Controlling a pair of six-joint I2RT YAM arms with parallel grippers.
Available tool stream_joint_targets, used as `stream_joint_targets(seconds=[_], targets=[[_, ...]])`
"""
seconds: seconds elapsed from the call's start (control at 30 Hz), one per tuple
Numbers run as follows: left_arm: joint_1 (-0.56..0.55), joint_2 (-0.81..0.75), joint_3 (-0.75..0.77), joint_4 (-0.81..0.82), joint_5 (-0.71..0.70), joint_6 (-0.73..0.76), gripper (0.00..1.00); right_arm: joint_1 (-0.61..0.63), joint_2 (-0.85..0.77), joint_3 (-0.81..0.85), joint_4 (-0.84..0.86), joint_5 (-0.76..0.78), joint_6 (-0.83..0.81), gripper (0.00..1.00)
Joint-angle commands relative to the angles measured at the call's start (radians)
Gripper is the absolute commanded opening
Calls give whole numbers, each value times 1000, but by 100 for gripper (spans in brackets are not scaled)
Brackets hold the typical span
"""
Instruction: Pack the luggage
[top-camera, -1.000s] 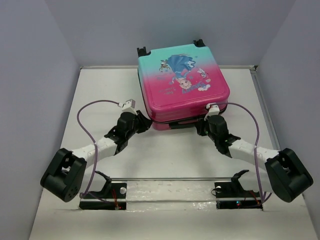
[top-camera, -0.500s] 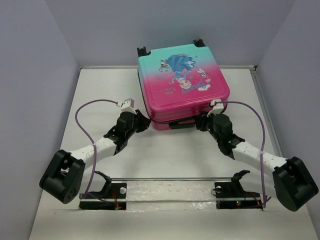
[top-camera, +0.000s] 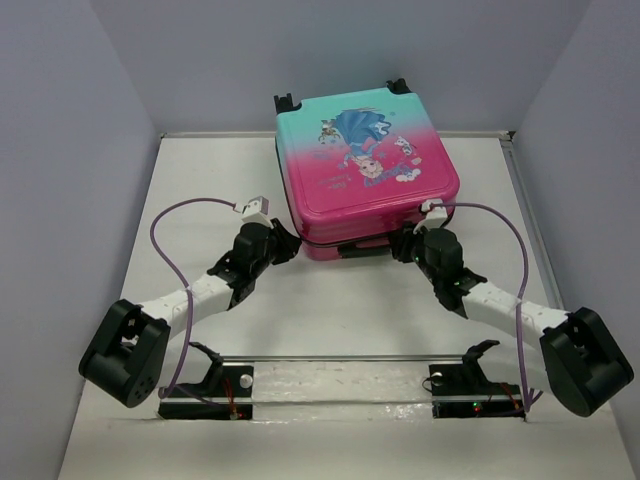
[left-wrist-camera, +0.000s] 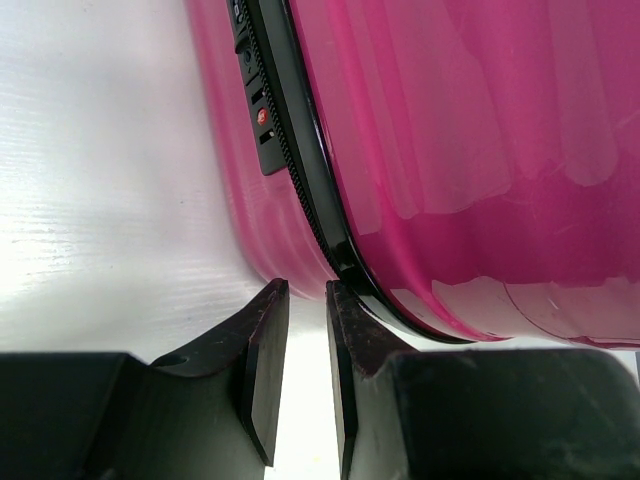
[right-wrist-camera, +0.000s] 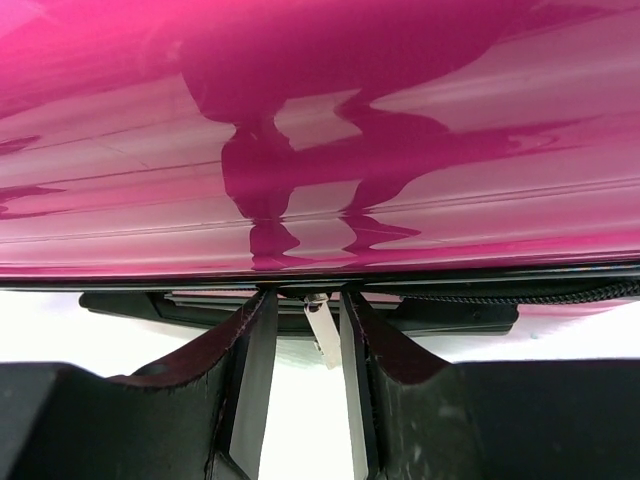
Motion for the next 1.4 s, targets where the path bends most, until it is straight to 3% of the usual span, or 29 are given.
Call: stream_joint_targets(seconds=[0.0,0.5,0.77,0.9,1.17,1.37], targets=[[-7,-14,48,34,-26,24,33,-8,22,14,112,20,19,36],[-7,-30,48,28,-37,33,33,-8,-12,-11,77,14,7,40],[-7,-28,51,25,-39,37,33,-8,38,32,30,60,-4,31],[-7,-31,49,22,-45,40,33,-8,49,32,24,86,-1,39],[-7,-28,60,19,-46,41,33,-8,34,26,27,109,-1,38],[-7,-34,57,18,-53,41,33,-8,91,52,47,81,1,28]])
